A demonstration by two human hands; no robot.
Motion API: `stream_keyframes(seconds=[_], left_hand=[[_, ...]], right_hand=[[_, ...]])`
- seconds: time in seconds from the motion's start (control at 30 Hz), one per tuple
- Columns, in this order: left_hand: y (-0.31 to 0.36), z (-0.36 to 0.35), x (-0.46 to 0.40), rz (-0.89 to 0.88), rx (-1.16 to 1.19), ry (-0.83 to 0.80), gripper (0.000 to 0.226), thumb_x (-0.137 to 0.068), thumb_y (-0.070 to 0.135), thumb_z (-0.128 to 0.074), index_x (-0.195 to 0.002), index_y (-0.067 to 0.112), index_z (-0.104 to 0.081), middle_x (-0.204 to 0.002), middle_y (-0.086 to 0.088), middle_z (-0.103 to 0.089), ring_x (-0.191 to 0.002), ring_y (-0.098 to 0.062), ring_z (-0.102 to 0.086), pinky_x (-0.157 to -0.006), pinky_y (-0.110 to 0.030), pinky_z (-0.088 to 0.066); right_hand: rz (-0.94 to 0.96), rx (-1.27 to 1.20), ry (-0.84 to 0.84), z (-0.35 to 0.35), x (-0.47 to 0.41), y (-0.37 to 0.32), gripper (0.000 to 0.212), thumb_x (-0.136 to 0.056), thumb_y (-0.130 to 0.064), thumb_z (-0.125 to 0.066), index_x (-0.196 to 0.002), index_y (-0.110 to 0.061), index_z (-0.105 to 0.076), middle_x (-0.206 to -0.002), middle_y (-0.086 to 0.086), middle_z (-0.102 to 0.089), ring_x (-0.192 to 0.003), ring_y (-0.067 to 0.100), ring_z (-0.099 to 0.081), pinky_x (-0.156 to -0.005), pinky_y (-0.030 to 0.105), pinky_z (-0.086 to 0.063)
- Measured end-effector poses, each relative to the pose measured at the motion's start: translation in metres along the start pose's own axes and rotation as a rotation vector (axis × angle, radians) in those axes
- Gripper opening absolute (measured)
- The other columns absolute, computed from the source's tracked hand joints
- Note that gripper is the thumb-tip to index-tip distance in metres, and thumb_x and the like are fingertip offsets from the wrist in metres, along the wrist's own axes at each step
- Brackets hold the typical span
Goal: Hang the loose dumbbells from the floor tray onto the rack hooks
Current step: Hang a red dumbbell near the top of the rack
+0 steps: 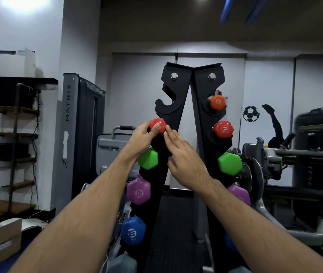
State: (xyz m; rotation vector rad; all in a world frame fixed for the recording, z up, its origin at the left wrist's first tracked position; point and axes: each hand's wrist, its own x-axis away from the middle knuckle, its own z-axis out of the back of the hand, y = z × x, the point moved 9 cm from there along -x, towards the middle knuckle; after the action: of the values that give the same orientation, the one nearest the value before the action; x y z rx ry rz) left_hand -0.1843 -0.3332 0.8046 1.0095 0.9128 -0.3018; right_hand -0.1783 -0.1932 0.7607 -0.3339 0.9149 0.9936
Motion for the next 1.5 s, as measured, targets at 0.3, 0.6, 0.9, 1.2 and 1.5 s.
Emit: stream_keyframes(seconds=[0.3,0.6,0.9,1.2,1.5], left_hand=[[-0.002,0.006,-0.004,0.034,0.046,-0.092,0.031,-0.104,0.019,-0.056,-0.133,0.007,-0.061,-0.112,0.000,-0.071,-0.096,0.001,-0.068,-0.083,-0.012,-0.051],[-0.006,-0.002,-0.001,0.161,0.127,-0.052,0.031,-0.106,0.018,-0.052,-0.134,0.008,-0.057,-0.107,-0.001,-0.068,-0.091,-0.008,-0.064,-0.071,-0.011,-0.051],[0.012,-0.001,0.039,-0.033,-0.159,0.237,0.053,-0.104,0.047,-0.050,-0.148,0.019,-0.047,-0.137,0.006,-0.059,-0.120,-0.003,-0.055,-0.107,-0.021,-0.044],[0.011,-0.028,0.166,-0.103,-0.076,0.353,0.048,-0.104,0.030,-0.055,-0.148,0.015,-0.048,-0.146,0.001,-0.055,-0.135,-0.007,-0.049,-0.114,-0.033,-0.042],[-0.106,-0.093,0.285,0.333,0.122,0.103,0.063,-0.095,0.053,-0.057,-0.151,0.027,-0.045,-0.147,0.012,-0.053,-0.133,0.000,-0.050,-0.114,-0.033,-0.043]], right_hand=[[-0.024,-0.043,-0.013,-0.010,0.000,0.001,0.083,-0.093,-0.006,-0.051,-0.166,-0.013,-0.010,-0.174,-0.006,0.007,-0.160,0.011,0.005,-0.129,0.026,-0.008],[-0.065,-0.072,-0.010,-0.006,0.001,-0.004,0.079,-0.091,-0.003,-0.050,-0.164,-0.011,-0.020,-0.174,-0.004,0.002,-0.160,0.014,0.001,-0.130,0.032,-0.013],[-0.065,-0.104,-0.007,-0.007,0.005,-0.003,0.083,-0.091,-0.005,-0.053,-0.165,-0.013,-0.017,-0.174,0.000,-0.002,-0.161,0.017,-0.003,-0.129,0.042,-0.019],[-0.214,-0.358,0.150,-0.015,0.076,-0.008,0.065,-0.093,-0.012,-0.058,-0.156,-0.012,-0.042,-0.162,0.005,-0.041,-0.150,0.016,-0.036,-0.124,0.019,-0.023],[-0.543,-0.461,-0.174,-0.126,0.231,0.001,0.072,-0.097,-0.045,-0.063,-0.160,-0.023,-0.035,-0.161,-0.001,-0.040,-0.148,0.014,-0.037,-0.122,0.032,-0.031]])
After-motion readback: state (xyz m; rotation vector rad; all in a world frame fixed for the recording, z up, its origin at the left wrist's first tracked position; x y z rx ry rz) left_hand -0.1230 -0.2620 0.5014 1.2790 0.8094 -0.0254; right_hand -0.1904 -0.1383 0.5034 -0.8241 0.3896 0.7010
